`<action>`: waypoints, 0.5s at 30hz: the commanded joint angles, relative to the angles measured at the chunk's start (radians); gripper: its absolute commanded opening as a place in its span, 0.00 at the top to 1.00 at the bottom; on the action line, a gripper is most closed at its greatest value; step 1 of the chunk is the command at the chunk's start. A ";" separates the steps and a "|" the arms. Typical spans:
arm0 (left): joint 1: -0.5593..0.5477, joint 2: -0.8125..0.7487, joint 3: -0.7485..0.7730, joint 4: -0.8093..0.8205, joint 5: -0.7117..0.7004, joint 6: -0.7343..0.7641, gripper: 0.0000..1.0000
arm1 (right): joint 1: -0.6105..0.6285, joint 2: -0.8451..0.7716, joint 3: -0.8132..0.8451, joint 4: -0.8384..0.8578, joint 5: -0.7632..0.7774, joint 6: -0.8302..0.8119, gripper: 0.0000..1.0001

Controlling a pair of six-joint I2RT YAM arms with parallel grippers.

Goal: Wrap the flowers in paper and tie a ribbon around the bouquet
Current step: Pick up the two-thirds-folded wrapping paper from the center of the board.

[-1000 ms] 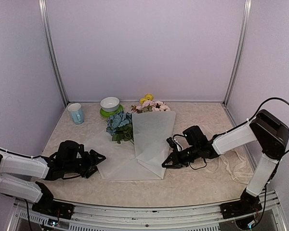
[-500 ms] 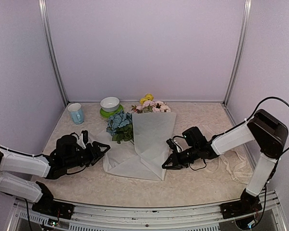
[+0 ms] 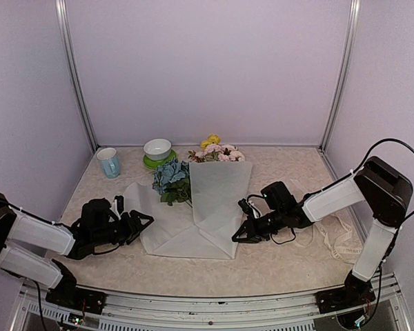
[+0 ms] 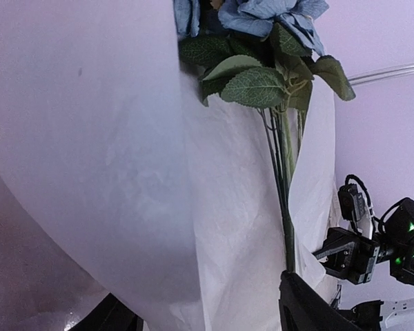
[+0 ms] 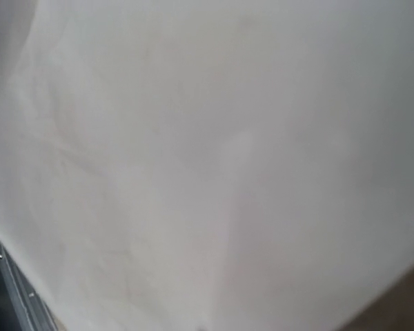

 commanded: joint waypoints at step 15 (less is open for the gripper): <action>-0.077 0.210 0.104 0.393 0.134 0.126 0.42 | 0.012 0.007 0.019 -0.018 -0.002 -0.026 1.00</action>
